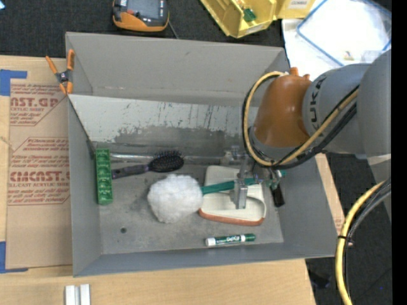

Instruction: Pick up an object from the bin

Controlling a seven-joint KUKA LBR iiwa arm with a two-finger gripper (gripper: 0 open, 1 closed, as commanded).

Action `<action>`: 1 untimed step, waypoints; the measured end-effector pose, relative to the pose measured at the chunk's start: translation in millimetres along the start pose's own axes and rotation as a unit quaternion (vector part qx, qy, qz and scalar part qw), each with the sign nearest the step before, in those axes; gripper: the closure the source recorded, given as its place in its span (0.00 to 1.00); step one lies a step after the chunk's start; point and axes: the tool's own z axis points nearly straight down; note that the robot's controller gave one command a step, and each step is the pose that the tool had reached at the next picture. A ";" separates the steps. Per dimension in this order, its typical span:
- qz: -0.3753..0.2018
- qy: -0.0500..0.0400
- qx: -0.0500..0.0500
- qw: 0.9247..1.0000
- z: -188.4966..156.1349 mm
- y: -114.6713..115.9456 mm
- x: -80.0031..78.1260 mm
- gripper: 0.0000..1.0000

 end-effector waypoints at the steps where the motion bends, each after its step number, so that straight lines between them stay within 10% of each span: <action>1: 0.002 0.000 -0.001 1.000 -9.9 -1.2 3.7 1.00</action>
Offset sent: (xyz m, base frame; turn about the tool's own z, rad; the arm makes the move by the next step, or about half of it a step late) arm 0.0000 0.0000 0.0000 0.0000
